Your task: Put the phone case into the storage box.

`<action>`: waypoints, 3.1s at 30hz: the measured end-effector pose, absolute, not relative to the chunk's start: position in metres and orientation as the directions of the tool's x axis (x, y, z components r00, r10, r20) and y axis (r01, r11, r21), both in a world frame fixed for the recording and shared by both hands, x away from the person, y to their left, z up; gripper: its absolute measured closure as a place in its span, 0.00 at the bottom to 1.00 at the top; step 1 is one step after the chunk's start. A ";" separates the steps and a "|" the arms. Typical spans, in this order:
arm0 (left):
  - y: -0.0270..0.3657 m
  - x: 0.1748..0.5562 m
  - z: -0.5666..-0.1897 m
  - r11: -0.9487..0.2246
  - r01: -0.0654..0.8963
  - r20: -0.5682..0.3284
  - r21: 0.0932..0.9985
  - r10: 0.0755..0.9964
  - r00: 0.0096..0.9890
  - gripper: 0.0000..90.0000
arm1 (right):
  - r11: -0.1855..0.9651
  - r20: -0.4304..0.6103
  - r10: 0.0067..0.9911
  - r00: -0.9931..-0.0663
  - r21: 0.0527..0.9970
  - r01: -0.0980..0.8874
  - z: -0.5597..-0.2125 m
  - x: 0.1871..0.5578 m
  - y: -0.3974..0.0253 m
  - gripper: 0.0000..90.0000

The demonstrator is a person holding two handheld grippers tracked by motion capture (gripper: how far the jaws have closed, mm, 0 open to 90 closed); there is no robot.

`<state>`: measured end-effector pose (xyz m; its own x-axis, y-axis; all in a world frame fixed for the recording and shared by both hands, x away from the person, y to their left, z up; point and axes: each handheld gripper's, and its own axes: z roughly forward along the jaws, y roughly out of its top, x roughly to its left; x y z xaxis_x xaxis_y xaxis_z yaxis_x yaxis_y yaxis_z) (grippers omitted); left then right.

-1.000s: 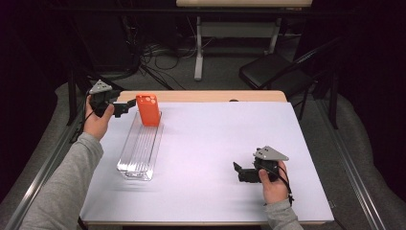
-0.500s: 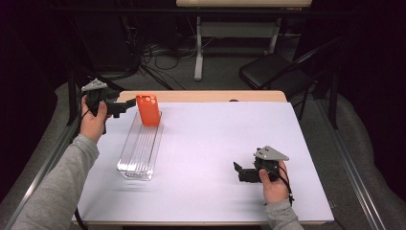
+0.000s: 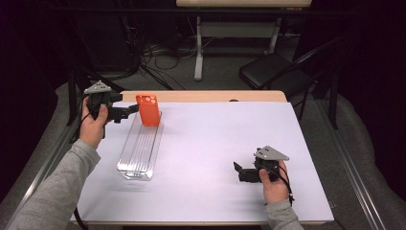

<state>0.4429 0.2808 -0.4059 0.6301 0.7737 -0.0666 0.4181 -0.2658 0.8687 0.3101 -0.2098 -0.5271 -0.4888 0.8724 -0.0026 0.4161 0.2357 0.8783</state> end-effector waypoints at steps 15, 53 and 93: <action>0.258 0.416 -0.396 -0.322 0.417 -0.053 0.850 0.735 0.676 0.15 | 0.236 -0.005 0.873 -0.487 0.879 0.414 -0.526 0.309 -0.210 0.00; 0.235 0.337 -0.443 -0.247 0.345 -0.097 0.905 0.671 0.735 0.09 | 0.284 -0.058 0.849 -0.526 0.888 0.361 -0.511 0.291 -0.208 0.00; 0.270 0.312 -0.482 -0.208 0.356 -0.109 0.911 0.711 0.695 0.13 | 0.292 -0.065 0.858 -0.510 0.878 0.379 -0.523 0.285 -0.217 0.00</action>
